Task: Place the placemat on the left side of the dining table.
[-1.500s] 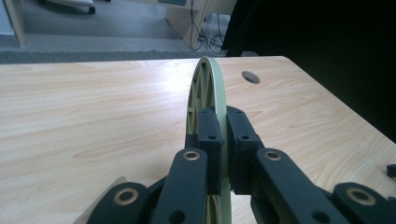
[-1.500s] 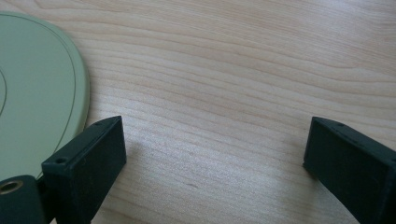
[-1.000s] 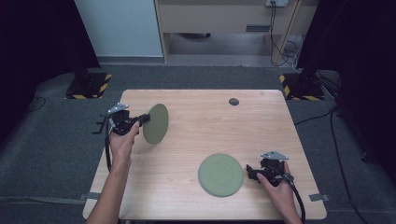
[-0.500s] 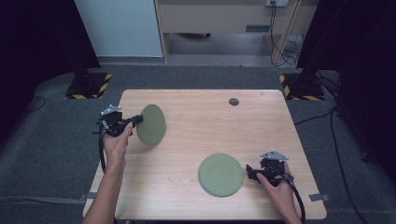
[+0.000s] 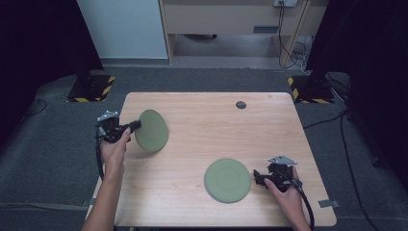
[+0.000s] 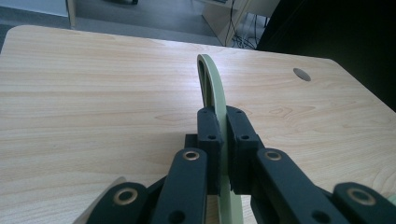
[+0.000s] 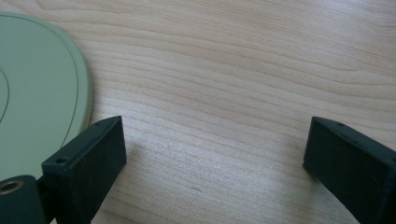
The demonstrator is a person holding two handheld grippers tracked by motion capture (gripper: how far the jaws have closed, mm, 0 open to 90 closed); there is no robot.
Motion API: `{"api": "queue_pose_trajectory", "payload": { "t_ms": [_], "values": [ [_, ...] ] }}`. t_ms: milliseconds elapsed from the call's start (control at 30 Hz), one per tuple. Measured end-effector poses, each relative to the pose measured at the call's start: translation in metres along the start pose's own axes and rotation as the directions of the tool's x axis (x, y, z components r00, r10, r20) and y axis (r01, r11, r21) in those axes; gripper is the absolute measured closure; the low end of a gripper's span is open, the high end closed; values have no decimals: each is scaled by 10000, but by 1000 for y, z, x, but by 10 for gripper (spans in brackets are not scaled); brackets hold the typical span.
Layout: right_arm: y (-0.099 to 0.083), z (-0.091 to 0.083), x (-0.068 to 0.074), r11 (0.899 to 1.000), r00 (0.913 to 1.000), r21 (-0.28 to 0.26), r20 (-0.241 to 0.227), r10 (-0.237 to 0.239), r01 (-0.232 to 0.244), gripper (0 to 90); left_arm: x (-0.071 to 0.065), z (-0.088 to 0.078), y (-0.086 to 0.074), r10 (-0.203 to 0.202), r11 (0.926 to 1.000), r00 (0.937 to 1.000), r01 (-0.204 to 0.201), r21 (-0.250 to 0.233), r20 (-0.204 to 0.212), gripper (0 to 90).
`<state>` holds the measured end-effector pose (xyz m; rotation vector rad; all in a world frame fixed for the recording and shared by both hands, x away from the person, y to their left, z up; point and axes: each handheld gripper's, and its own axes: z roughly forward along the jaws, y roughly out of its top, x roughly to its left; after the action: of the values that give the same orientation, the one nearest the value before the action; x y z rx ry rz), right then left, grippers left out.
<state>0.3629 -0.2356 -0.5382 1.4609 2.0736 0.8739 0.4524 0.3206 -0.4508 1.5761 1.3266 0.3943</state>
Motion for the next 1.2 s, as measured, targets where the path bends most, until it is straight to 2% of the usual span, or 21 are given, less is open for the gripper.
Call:
{"api": "queue_pose_trajectory", "payload": {
  "t_ms": [567, 967, 1200],
  "values": [
    [0, 0, 0, 10000, 10000, 25, -22, 11, -11, 59, 19, -3, -10, -246, 9997, 9992, 249, 79, -307, 855],
    [0, 0, 0, 10000, 10000, 25, -22, 12, -12, 59, 36, -3, -22, -480, 9983, 9970, 499, 293, -614, 854],
    [0, 0, 0, 10000, 10000, 23, -22, 6, -6, 59, 42, -2, -27, -472, 9976, 9959, 509, 462, -768, 854]
  ]
}}
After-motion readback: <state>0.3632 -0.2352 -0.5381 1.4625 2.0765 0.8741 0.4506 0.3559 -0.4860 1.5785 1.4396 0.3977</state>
